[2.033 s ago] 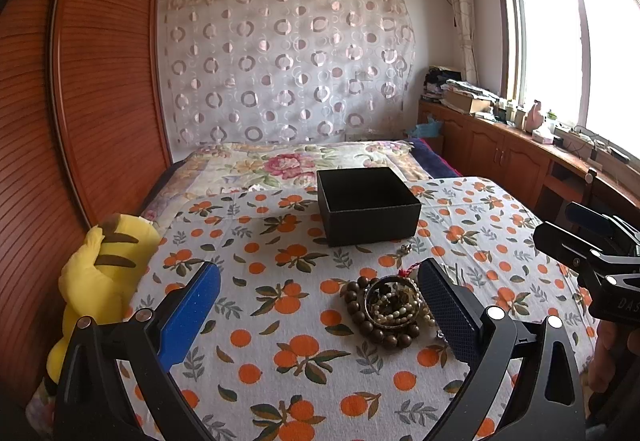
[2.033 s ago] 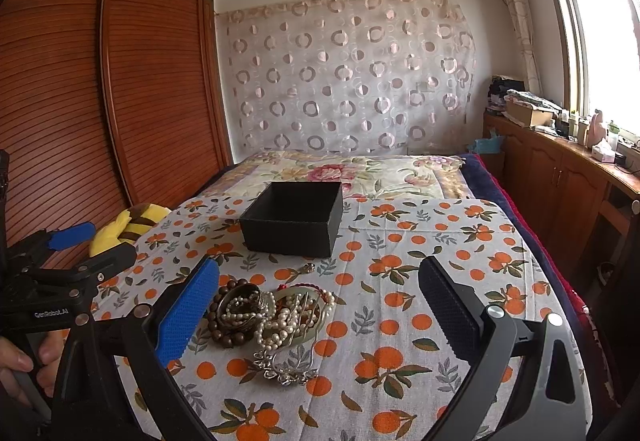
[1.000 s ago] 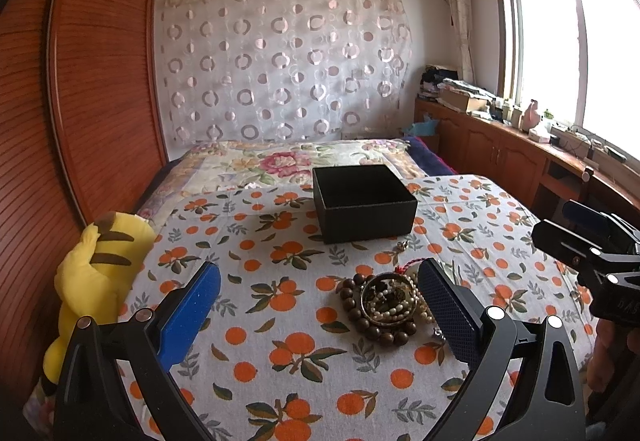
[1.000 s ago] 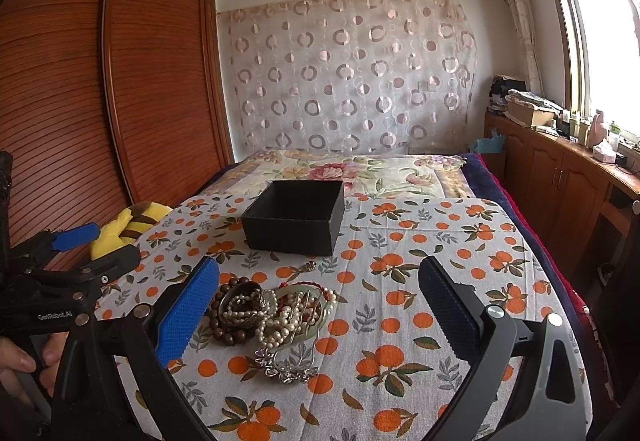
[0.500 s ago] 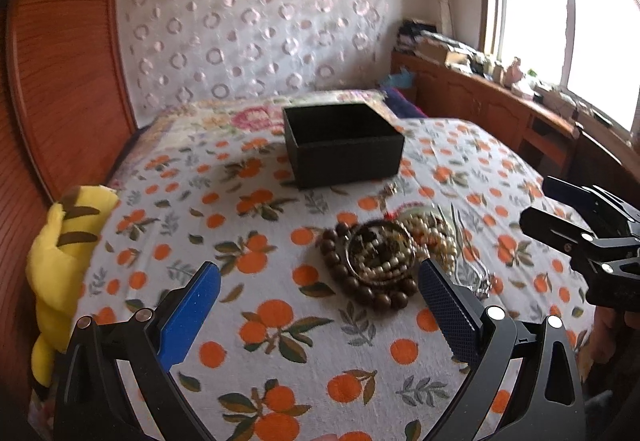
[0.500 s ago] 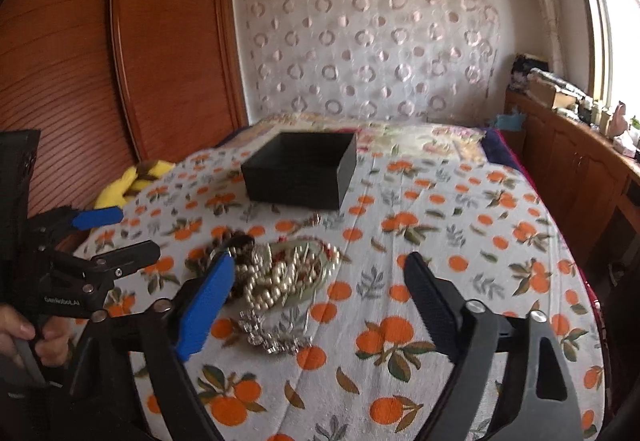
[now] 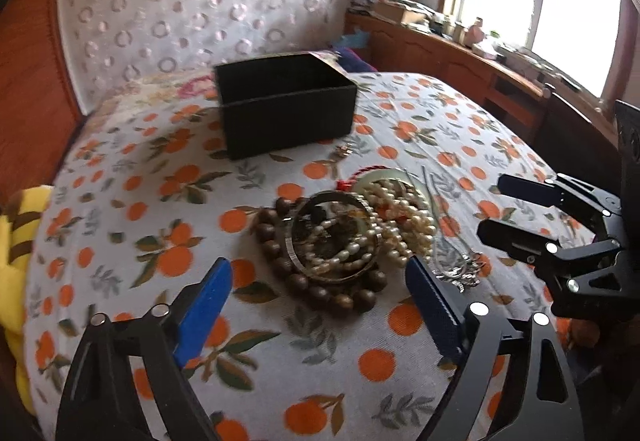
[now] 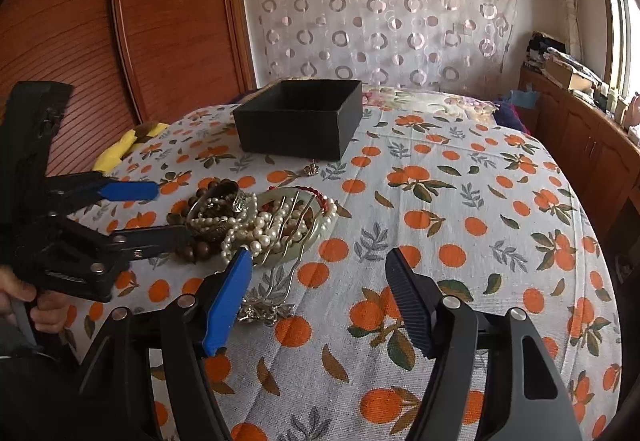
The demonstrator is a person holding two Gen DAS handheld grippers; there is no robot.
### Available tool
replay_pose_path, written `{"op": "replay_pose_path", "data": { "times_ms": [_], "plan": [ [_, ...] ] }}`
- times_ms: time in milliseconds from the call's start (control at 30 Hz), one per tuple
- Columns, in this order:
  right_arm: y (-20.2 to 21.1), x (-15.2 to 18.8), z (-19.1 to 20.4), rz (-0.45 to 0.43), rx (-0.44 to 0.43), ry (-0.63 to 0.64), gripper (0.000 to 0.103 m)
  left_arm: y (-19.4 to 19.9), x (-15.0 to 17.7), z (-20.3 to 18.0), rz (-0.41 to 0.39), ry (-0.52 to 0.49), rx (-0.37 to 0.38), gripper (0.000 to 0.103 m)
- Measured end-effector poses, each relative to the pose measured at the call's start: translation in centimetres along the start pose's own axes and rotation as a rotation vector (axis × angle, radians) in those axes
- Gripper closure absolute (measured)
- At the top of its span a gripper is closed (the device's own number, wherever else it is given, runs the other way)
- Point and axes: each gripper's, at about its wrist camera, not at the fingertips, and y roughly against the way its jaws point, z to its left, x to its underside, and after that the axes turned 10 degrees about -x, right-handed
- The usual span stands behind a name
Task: Organize jewelry
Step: 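Move the right tool down over the silver hairpin and close on it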
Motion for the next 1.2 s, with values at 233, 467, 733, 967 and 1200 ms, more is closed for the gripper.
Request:
{"op": "replay_pose_path", "data": {
  "times_ms": [233,467,733,967,1200],
  "plan": [
    [0.0,0.2,0.1,-0.007,-0.007,0.004,0.031,-1.6,-1.2,-0.5,0.025,-0.022,0.032,0.034],
    [0.1,0.2,0.0,-0.014,-0.010,0.000,0.031,-2.7,-2.0,-0.5,0.028,-0.034,0.058,0.034],
    [0.1,0.2,0.1,-0.014,-0.010,0.001,0.031,-2.9,-1.8,-0.4,0.021,-0.030,0.094,0.042],
    [-0.1,0.1,0.4,0.003,-0.011,0.011,0.031,-2.3,-1.7,0.3,0.014,0.005,0.076,0.048],
    [-1.1,-0.1,1.4,0.059,-0.037,0.056,0.031,0.4,-1.6,1.6,-0.054,0.049,0.038,0.048]
  ]
}}
